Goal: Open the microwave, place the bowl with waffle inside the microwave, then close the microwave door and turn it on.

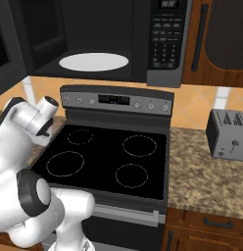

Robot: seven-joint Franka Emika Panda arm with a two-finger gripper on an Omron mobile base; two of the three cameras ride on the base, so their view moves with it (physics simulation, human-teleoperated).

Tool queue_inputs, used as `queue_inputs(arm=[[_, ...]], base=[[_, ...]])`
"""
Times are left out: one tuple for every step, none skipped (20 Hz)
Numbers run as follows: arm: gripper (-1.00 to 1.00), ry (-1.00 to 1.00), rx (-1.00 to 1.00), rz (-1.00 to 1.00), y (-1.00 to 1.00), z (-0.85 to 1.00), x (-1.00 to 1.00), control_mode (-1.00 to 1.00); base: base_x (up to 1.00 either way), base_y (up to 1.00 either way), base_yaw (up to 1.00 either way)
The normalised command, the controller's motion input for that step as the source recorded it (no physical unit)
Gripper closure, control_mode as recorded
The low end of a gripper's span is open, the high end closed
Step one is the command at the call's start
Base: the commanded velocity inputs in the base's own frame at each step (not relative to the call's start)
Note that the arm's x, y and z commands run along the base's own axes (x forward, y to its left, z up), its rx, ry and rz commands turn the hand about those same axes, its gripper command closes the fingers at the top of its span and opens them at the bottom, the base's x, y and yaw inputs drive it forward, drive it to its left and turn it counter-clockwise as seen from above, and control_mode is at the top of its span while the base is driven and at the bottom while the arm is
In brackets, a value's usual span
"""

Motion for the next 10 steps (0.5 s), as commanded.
queue_inputs(arm=[[-1.0,-0.05,0.0,-0.03,0.52,-0.05,0.0,-1.0],[-1.0,0.0,0.0,-0.05,0.48,0.0,0.06,-1.0],[-1.0,0.0,0.0,-0.05,0.49,0.0,0.06,-1.0],[-1.0,0.0,0.0,-0.05,0.44,-0.06,0.09,-1.0],[-1.0,0.0,0.0,-0.05,0.45,-0.14,0.11,-1.0],[-1.0,0.0,0.0,-0.07,0.43,-0.06,0.14,-1.0],[-1.0,0.0,0.0,-0.08,0.41,-0.09,0.18,-1.0],[-1.0,0.0,0.0,-0.1,0.42,-0.11,0.25,-1.0],[-1.0,0.0,0.0,-0.1,0.35,-0.12,0.27,-1.0],[-1.0,0.0,0.0,-0.11,0.34,-0.2,0.29,-1.0]], base=[[0.0,0.0,0.0],[0.0,0.0,0.0],[0.0,0.0,0.0],[0.0,0.0,0.0],[0.0,0.0,0.0],[0.0,0.0,0.0],[0.0,0.0,0.0],[0.0,0.0,0.0],[0.0,0.0,0.0],[0.0,0.0,0.0]])
